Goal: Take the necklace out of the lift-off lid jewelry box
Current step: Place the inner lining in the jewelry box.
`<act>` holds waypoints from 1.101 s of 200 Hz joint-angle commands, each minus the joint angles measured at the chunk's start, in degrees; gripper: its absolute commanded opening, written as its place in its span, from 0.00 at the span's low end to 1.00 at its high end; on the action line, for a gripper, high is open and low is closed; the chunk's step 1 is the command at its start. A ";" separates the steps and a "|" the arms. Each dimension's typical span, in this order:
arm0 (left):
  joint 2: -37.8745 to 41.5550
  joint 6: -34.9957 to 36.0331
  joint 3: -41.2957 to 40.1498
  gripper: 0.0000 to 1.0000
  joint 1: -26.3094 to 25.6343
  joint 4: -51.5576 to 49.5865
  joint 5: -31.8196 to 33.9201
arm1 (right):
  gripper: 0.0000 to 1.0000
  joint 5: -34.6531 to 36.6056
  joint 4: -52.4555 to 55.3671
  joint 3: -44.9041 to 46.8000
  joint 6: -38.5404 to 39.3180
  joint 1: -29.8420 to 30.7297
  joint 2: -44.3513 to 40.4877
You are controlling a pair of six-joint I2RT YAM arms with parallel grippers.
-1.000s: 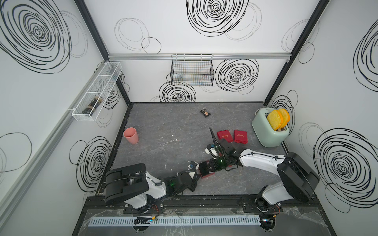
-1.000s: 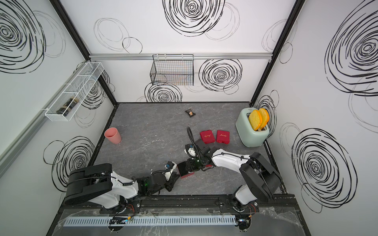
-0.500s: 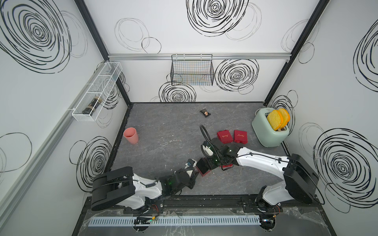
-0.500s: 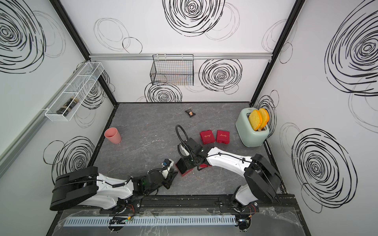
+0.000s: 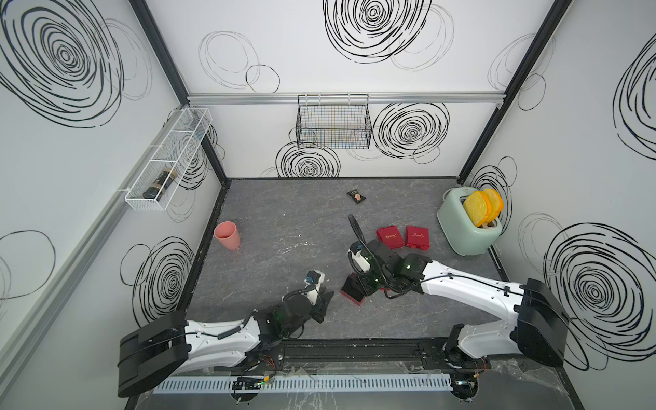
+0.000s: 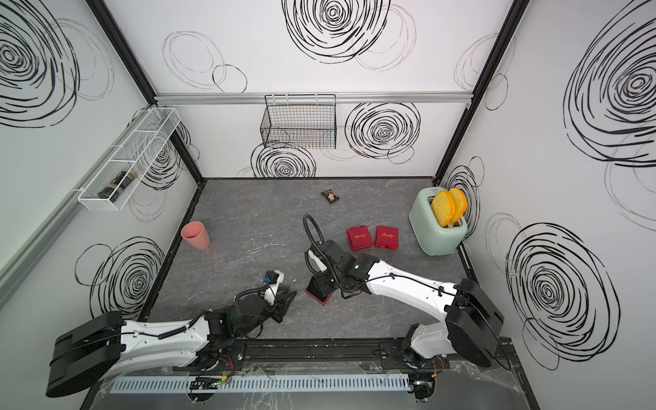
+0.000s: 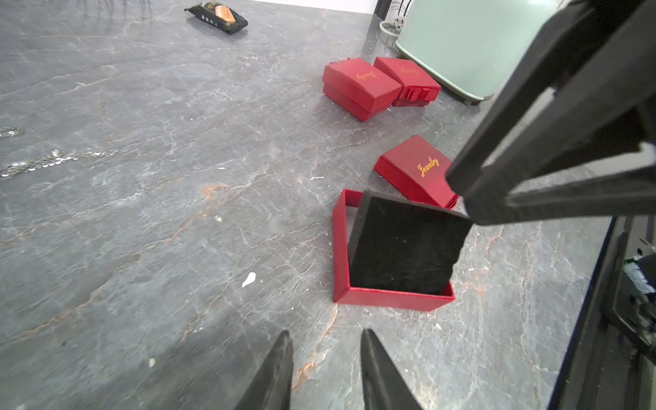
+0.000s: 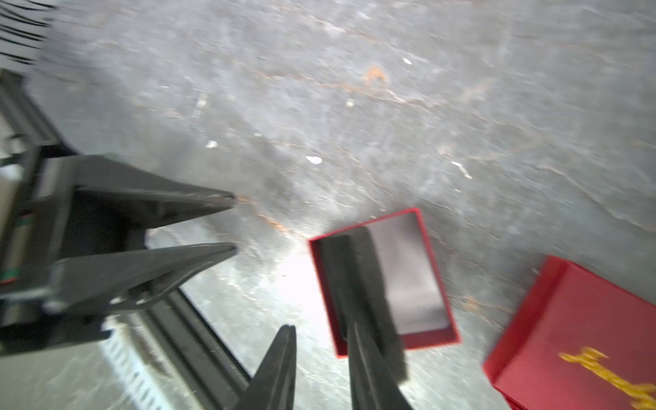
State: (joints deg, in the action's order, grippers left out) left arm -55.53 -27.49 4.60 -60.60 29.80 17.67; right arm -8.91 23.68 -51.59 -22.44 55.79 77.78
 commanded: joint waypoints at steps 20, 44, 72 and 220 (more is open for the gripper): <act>3.12 -0.93 -1.08 0.37 1.10 -1.31 -1.24 | 0.29 -7.68 -5.36 1.92 0.96 0.46 2.40; 2.91 -0.74 -1.04 0.37 1.19 -1.18 -1.49 | 0.28 -5.40 -6.23 2.96 1.21 0.31 5.03; 1.69 -0.49 -0.81 0.38 1.18 -0.40 -2.21 | 0.25 1.19 -5.99 3.43 1.34 -0.65 6.82; -1.50 -0.04 -0.63 0.39 1.11 1.40 -3.25 | 0.21 6.41 -9.03 7.01 1.08 -3.46 12.94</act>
State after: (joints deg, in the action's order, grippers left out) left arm -56.69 -27.46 4.14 -59.81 28.45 14.48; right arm -4.25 14.33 -45.21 -21.56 52.38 89.78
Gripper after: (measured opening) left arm 0.390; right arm 0.214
